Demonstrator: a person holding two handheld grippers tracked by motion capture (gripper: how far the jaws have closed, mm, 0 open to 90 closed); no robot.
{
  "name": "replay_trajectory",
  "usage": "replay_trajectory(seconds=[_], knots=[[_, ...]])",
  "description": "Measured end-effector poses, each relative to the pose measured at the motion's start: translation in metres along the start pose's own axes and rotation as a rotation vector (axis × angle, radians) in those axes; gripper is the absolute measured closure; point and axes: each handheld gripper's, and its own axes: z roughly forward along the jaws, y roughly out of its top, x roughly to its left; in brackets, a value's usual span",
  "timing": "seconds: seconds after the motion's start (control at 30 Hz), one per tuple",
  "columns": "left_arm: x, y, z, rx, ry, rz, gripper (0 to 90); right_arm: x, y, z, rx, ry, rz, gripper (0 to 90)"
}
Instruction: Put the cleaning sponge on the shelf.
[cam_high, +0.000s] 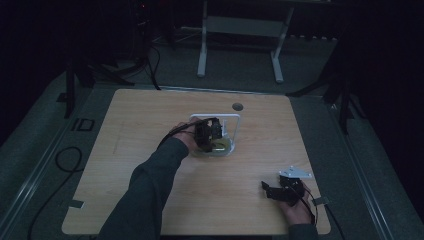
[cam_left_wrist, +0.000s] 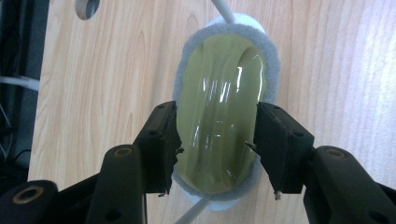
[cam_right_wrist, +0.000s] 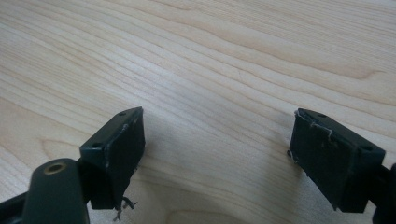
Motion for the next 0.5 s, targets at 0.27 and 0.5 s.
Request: replay_trajectory(seconds=[0.27,0.5], knots=[[0.001,-0.01,-0.017,-0.075,-0.014,-0.067,51.9,0.0,0.0,0.0,-0.001,0.0,0.001,17.6],[0.001,-0.02,-0.03,-0.139,-0.002,-0.143,54.8,0.0,0.0,0.0,0.0,0.0,0.001,17.6]])
